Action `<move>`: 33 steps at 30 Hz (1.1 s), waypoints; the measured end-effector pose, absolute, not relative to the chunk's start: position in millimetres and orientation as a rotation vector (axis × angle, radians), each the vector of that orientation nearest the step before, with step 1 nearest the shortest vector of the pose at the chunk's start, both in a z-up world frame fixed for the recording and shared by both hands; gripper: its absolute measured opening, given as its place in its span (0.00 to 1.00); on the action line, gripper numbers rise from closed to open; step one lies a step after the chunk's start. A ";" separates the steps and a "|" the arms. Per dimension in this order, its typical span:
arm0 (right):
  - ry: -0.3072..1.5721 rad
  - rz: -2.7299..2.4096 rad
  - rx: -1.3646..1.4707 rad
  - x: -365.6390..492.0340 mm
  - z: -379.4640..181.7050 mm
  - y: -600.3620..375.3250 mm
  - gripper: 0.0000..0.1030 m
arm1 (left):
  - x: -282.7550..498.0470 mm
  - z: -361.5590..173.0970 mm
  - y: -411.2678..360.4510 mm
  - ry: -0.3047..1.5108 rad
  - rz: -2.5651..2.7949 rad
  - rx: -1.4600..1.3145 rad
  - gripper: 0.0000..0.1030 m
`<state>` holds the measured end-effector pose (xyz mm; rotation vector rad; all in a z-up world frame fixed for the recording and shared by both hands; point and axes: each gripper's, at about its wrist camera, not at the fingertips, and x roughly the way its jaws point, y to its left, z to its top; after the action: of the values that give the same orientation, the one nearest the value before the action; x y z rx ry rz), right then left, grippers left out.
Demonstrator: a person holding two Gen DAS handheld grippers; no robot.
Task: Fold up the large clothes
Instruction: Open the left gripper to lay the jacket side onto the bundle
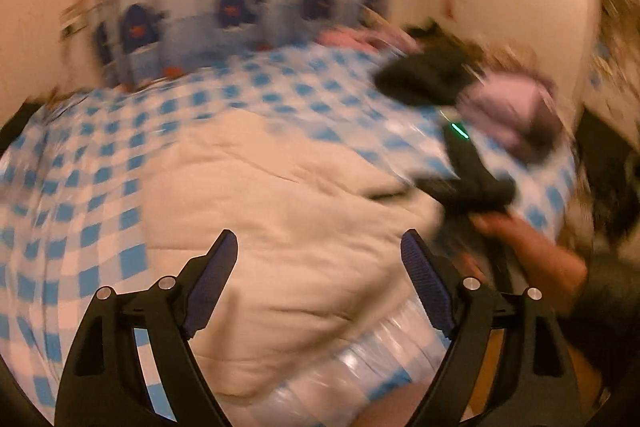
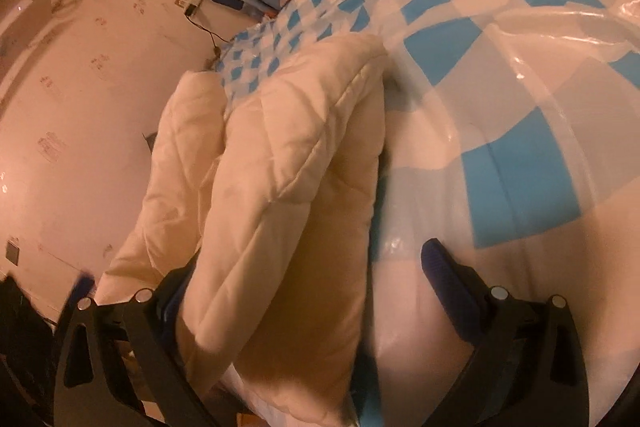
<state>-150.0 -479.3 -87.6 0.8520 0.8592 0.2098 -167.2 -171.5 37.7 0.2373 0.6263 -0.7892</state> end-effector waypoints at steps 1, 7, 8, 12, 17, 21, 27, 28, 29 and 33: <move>0.868 0.200 0.840 -150.6 -86.8 -479.4 0.93 | -151.6 33.7 -168.4 0.652 -0.767 0.211 0.77; 0.805 0.168 0.765 -159.0 -51.0 -480.8 0.93 | -104.8 -32.1 -200.5 0.829 -0.802 0.242 0.68; 0.763 0.178 0.744 -160.8 -38.0 -480.4 0.93 | -108.1 -38.0 -208.2 0.825 -0.803 0.276 0.68; 0.712 0.193 0.647 -141.1 0.1 -468.1 0.93 | -119.3 -55.0 -232.0 0.793 -0.795 0.388 0.71; 0.834 0.050 0.573 -84.6 -19.5 -436.0 0.93 | -123.0 -60.5 -244.4 0.769 -0.788 0.454 0.72; 0.816 0.016 0.690 -82.2 -85.2 -444.9 0.94 | -121.0 -47.5 -231.7 0.794 -0.870 0.425 0.72; 0.834 -0.006 0.707 -85.4 -84.6 -448.6 0.94 | -102.6 -15.4 -190.1 0.746 -0.781 0.250 0.72; 0.857 -0.010 0.710 -84.0 -80.5 -448.5 0.94 | -95.3 -18.0 -189.2 0.758 -0.757 0.248 0.72; 0.881 -0.035 0.698 -83.7 -68.7 -447.3 0.94 | -89.2 -25.0 -190.4 0.778 -0.747 0.261 0.72; 0.760 -0.081 0.562 -85.2 1.0 -427.3 0.94 | -83.2 -43.8 -196.2 0.767 -0.707 0.324 0.74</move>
<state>-85.2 -427.3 1.0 0.5624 0.7602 -0.0812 -83.2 -196.2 -43.8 0.3241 0.7673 -0.7075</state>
